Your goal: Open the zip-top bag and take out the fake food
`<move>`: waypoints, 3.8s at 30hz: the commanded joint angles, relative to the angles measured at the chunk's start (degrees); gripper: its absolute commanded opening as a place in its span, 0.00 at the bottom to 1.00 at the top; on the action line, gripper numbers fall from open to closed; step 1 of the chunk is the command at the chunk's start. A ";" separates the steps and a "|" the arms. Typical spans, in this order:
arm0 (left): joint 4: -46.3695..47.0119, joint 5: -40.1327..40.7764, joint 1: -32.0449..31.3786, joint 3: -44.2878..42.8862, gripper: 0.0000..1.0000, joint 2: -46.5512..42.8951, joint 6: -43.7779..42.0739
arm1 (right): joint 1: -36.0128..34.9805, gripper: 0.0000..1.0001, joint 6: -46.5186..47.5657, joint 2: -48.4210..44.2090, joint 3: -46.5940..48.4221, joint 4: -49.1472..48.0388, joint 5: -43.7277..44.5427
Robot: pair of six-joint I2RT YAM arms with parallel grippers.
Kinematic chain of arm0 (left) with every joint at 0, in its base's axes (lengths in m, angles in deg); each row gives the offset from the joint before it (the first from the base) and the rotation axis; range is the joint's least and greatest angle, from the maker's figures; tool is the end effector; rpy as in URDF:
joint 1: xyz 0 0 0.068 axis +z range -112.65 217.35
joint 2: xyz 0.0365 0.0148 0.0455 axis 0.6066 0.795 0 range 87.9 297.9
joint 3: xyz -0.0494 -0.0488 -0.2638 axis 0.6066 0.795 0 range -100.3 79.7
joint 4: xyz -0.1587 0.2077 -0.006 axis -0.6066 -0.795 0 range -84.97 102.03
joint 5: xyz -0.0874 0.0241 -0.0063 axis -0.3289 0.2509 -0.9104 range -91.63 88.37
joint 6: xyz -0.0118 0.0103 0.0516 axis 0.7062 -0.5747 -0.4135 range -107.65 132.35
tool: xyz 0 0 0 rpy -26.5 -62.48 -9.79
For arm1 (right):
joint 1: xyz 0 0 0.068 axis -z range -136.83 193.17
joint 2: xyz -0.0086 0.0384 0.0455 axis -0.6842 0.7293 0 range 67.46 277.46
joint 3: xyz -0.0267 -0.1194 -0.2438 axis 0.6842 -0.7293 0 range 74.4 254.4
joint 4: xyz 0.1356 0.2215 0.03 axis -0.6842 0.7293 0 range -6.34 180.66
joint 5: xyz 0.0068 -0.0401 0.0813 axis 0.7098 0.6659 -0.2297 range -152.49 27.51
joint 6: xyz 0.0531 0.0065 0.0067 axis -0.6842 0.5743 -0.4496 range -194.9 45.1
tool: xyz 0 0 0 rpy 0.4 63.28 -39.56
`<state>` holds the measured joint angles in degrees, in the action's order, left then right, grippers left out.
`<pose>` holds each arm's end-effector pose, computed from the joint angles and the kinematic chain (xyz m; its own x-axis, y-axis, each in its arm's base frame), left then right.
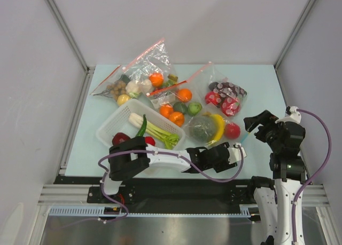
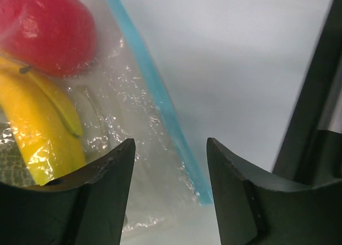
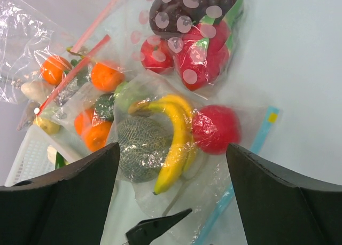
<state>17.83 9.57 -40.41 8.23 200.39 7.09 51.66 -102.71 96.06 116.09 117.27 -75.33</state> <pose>0.0990 -0.4228 0.1791 -0.0371 0.5946 -0.8032 0.9323 0.3099 0.1864 0.1150 -0.0092 0.3158 -0.3355 0.5100 -0.7921 0.1069 0.8560 0.5059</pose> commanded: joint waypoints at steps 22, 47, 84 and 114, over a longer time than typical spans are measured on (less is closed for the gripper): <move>-2.37 8.49 -0.29 -7.46 0.34 7.93 -4.76 | 0.21 0.88 1.44 -0.91 2.43 -1.26 1.33; -1.06 13.23 -0.29 -7.38 0.00 10.03 -10.56 | 0.03 0.88 1.53 -1.18 2.87 -1.17 1.77; 2.46 9.89 9.38 -7.46 0.00 0.54 -7.40 | -8.31 0.74 -12.08 -2.85 -14.00 0.07 -0.34; 2.02 7.70 10.43 -5.00 0.00 -2.71 -8.28 | -6.03 0.82 -17.45 -7.34 -14.43 2.88 16.11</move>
<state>16.98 18.67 -30.64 4.50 201.89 -1.30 44.73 -121.09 88.06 101.93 119.54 -54.70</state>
